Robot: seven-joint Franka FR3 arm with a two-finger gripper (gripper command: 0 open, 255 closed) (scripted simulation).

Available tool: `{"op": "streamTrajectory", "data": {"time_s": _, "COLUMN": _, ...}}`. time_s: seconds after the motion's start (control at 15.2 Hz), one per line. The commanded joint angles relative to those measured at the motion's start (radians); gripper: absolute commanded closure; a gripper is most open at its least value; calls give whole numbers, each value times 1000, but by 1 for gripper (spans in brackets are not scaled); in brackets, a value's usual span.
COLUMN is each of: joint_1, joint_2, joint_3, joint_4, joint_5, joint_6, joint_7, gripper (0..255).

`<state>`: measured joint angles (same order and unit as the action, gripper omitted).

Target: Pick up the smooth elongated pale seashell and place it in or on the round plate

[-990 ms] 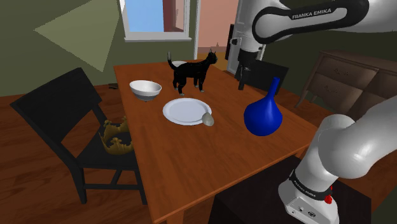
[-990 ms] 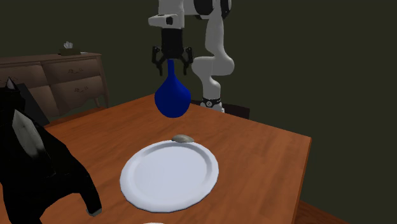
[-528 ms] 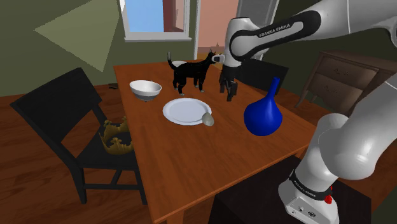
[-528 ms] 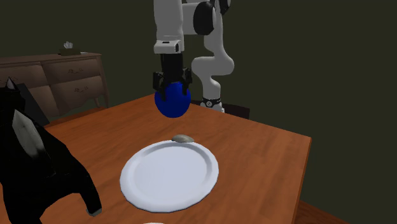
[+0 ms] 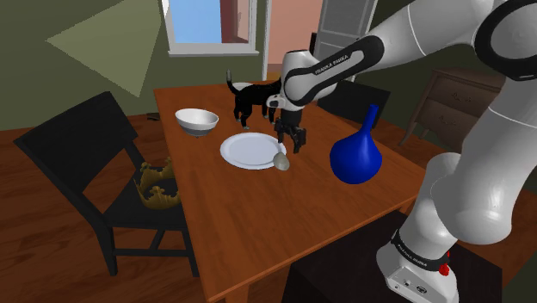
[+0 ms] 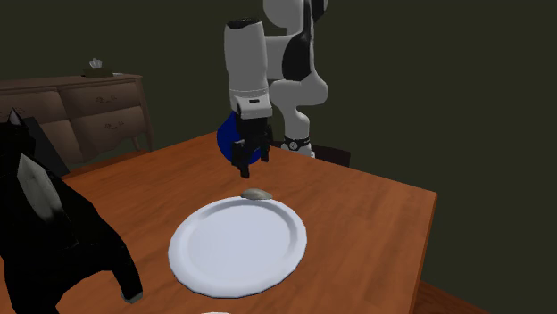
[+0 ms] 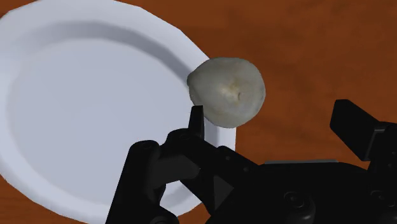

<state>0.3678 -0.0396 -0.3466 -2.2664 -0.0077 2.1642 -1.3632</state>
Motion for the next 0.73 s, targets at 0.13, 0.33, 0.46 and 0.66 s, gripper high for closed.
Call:
{"op": "streamTrajectory", "data": {"time_s": 0.13, "joint_1": 2, "joint_2": 34, "joint_3": 1, "joint_4": -23, "joint_5": 14, "joint_6": 53, "joint_7": -24, "gripper": 0}}
{"op": "streamTrajectory", "data": {"time_s": 0.33, "joint_1": 2, "joint_2": 62, "joint_3": 1, "joint_4": -45, "joint_5": 27, "joint_6": 102, "joint_7": -33, "gripper": 0}}
{"op": "streamTrajectory", "data": {"time_s": 0.46, "joint_1": 2, "joint_2": 62, "joint_3": 1, "joint_4": -45, "joint_5": 27, "joint_6": 102, "joint_7": -33, "gripper": 0}}
{"op": "streamTrajectory", "data": {"time_s": 0.66, "joint_1": 2, "joint_2": 62, "joint_3": 1, "joint_4": -45, "joint_5": 27, "joint_6": 102, "joint_7": -33, "gripper": 0}}
